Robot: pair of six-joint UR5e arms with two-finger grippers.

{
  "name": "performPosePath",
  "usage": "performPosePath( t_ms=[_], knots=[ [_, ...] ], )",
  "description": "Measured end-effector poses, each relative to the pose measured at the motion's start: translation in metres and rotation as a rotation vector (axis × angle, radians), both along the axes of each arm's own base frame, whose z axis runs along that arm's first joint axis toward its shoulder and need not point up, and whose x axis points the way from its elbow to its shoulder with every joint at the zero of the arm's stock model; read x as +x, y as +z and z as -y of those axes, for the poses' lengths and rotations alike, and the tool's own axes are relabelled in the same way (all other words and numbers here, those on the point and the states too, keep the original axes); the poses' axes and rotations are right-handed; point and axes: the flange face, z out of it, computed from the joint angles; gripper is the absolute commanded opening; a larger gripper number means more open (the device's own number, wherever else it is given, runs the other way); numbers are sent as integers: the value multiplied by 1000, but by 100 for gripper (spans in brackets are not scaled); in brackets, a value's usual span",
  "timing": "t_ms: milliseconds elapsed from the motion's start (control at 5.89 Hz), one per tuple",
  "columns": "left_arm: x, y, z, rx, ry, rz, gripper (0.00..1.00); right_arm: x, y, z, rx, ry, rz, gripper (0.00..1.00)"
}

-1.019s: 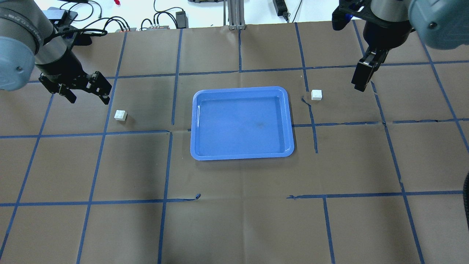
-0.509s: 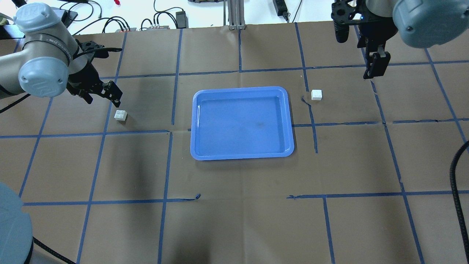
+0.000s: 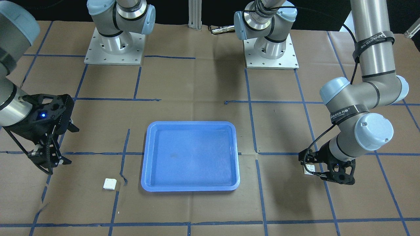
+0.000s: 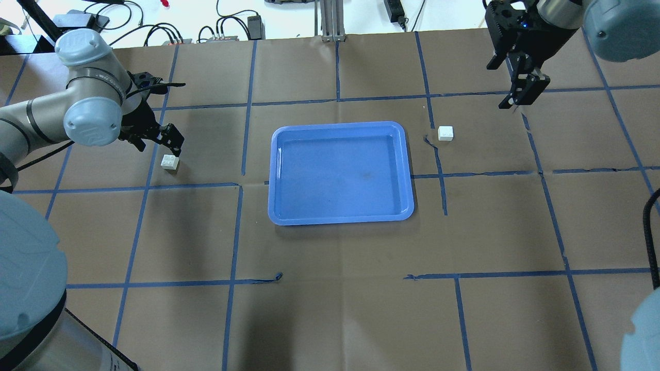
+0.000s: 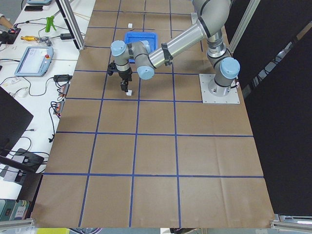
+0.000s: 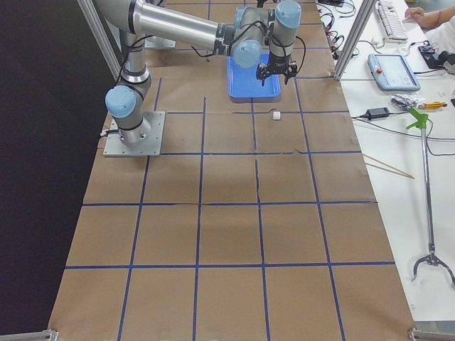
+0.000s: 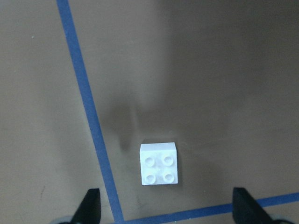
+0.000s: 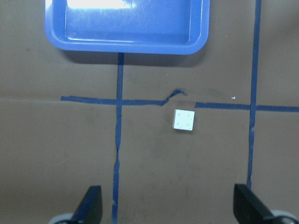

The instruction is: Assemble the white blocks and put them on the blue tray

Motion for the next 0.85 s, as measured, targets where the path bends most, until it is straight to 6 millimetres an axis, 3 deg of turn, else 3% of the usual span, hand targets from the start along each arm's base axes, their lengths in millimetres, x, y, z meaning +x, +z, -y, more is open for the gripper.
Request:
performPosePath(
  t_ms=[170, 509, 679, 849],
  knots=[
    [1, -19, 1, 26, -18, -8, 98, -13, -33, 17, 6, -21, 90, 100],
    [1, -36, 3, 43, -26, -9, 32, -40, -103, 40, 53, -83, 237, 100],
    [2, -37, 4, 43, -28, -9, 12, -41, -136, 43, 52, -95, 297, 100],
    [2, -36, 4, 41, -35, -10, 0, -37, -166, 38, 36, -102, 343, 100]
  ],
)
